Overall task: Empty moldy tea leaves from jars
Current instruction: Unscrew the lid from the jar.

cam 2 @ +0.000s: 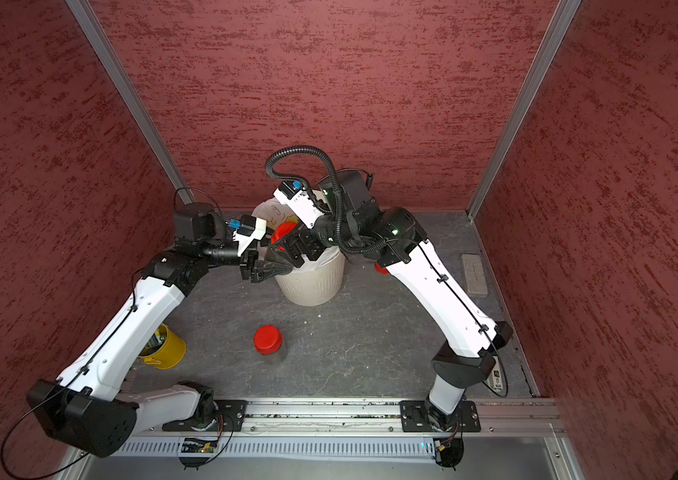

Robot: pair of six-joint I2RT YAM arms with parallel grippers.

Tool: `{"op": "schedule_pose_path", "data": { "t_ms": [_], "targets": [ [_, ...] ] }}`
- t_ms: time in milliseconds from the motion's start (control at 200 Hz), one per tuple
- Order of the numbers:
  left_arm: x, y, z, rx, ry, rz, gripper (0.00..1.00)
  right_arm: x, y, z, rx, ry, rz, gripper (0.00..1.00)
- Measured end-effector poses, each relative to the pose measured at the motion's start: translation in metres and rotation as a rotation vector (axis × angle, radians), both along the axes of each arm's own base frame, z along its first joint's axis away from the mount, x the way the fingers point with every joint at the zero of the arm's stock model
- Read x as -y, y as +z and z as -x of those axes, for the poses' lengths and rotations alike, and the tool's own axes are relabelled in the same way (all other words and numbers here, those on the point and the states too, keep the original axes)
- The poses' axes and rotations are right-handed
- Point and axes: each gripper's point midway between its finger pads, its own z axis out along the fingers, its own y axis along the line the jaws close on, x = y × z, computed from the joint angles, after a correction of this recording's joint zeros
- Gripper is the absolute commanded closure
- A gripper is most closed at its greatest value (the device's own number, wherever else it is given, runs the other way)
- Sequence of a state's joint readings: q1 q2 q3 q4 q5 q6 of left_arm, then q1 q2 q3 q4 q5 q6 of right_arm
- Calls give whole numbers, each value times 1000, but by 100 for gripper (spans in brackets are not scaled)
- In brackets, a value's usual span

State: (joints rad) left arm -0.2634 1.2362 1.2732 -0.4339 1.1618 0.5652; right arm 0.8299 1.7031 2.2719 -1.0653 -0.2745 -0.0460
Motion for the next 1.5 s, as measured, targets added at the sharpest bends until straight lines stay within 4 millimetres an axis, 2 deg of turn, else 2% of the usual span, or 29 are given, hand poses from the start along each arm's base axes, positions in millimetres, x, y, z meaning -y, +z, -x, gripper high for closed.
{"op": "schedule_pose_path", "data": {
  "t_ms": [281,852,1102,1498],
  "targets": [
    [0,0,0,0,0,0,35,8,1,10,-39,-61,-19,8],
    [0,0,0,-1,0,0,35,6,6,6,-35,-85,-44,15],
    [0,0,-1,0,3,-1,35,5,6,6,-32,-84,-44,24],
    [0,-2,-2,-6,13,-7,35,4,5,8,17,-46,-20,49]
  ]
}}
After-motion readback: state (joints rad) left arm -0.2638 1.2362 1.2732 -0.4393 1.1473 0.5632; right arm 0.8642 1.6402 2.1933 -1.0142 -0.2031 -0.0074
